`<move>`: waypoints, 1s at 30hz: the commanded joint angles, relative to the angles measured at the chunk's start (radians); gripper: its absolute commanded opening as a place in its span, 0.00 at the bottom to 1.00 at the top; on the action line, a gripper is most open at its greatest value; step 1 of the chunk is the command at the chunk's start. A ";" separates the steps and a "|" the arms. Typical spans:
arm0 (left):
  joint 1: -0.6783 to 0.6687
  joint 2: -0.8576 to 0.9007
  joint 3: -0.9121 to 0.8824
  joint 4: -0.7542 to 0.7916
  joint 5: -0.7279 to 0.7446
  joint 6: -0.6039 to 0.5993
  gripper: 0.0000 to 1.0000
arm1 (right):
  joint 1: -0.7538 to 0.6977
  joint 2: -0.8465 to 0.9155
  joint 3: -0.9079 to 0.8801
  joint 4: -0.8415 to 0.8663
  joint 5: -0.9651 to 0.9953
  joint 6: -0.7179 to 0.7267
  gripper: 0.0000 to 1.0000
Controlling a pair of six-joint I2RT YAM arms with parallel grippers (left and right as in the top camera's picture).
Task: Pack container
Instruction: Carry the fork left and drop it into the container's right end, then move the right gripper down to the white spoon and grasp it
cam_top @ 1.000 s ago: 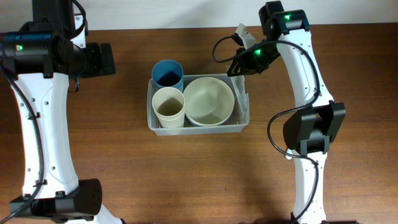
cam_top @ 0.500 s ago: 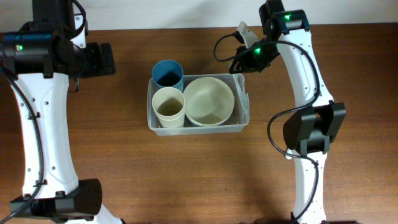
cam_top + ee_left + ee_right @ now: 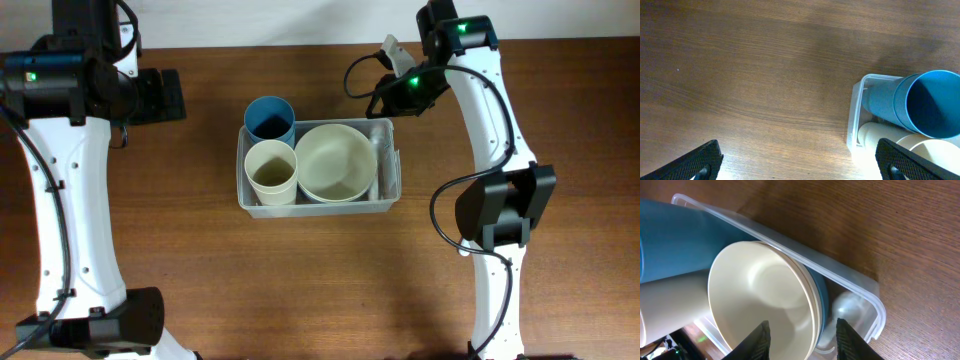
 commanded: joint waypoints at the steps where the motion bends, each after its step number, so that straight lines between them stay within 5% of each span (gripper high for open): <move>1: 0.004 -0.002 -0.001 -0.001 -0.010 -0.006 1.00 | -0.002 0.007 0.019 -0.005 0.002 0.000 0.40; 13: 0.004 -0.002 -0.001 -0.001 -0.010 -0.006 1.00 | -0.105 -0.090 0.050 -0.087 0.010 0.000 0.51; 30: 0.004 -0.002 -0.001 -0.001 -0.010 -0.006 1.00 | -0.255 -0.417 -0.002 -0.208 0.379 0.113 0.68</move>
